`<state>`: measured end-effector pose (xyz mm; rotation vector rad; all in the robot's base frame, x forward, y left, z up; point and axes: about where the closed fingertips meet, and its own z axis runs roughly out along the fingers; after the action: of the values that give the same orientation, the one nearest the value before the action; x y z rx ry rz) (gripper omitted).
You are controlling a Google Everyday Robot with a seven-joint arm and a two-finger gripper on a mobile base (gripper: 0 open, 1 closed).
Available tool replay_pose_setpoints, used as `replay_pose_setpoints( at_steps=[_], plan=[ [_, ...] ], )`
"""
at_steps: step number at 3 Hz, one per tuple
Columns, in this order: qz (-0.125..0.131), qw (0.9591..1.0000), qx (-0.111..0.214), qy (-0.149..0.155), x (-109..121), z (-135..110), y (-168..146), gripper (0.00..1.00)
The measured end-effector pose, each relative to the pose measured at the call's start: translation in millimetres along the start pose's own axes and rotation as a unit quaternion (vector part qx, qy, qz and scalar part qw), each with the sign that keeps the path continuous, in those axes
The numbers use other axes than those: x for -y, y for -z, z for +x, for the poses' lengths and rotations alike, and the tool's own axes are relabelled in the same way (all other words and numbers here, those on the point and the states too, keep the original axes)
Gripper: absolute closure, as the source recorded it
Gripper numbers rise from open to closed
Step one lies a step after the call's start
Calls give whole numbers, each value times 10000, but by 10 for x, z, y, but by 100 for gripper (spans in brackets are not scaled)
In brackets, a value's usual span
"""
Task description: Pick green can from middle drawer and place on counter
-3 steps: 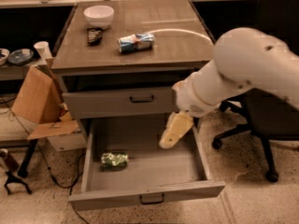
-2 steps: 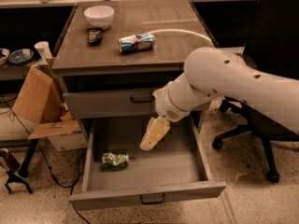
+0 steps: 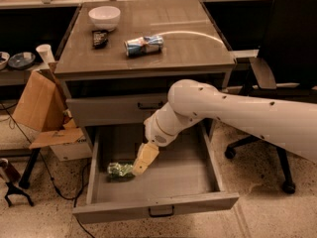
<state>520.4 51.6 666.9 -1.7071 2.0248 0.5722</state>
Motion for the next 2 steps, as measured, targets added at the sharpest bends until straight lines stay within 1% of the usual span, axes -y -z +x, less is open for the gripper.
replay_pose_setpoints(
  at_steps=[1, 2],
  plan=[
    [0, 10000, 0, 0, 0, 0, 0, 0],
    [30, 9999, 108, -69, 7, 35, 0, 0]
  ],
)
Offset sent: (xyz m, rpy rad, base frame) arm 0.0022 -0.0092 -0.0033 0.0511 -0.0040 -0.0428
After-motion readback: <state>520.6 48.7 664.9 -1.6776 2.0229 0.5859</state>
